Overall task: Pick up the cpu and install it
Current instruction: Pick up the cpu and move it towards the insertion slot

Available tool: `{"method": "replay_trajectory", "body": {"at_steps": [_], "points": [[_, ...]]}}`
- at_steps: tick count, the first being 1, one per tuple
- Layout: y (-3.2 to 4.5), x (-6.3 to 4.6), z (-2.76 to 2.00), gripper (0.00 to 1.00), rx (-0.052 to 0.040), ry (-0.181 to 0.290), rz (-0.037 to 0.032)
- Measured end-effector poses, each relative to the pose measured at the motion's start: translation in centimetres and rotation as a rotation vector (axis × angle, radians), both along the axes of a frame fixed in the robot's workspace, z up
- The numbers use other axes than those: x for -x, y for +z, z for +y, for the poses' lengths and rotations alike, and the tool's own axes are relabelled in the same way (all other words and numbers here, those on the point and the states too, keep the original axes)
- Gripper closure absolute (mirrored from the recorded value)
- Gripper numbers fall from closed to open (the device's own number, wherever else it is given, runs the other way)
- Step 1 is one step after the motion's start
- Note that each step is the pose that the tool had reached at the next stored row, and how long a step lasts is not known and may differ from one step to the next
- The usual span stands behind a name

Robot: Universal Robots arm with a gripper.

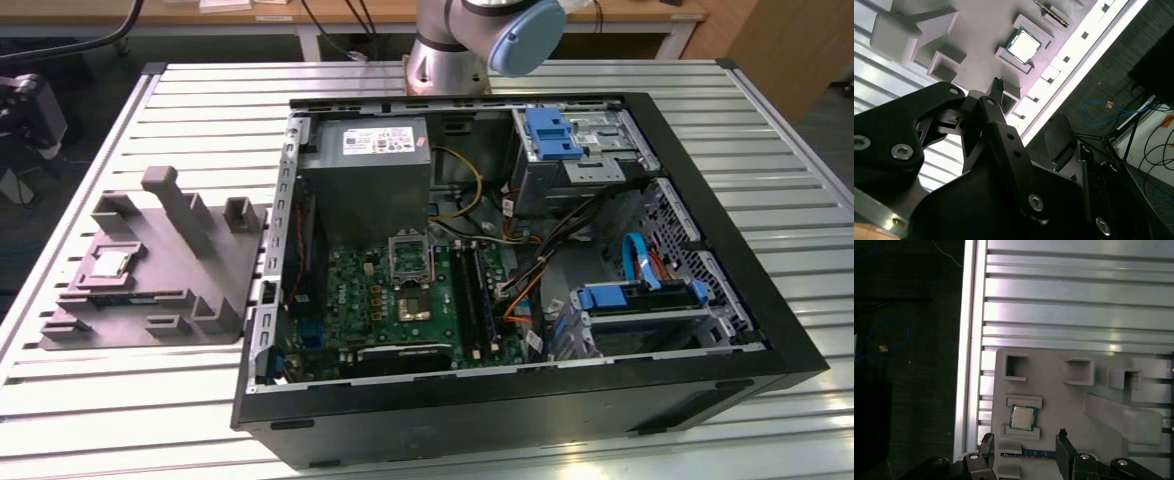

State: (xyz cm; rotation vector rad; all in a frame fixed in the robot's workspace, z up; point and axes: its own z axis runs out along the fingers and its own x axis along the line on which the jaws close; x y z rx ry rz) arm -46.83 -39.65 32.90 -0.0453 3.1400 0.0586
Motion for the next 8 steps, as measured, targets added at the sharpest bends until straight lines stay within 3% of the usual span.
{"method": "replay_trajectory", "body": {"at_steps": [8], "points": [[-0.55,-0.02,-0.20,0.40,0.0004,0.000,0.0001]]}}
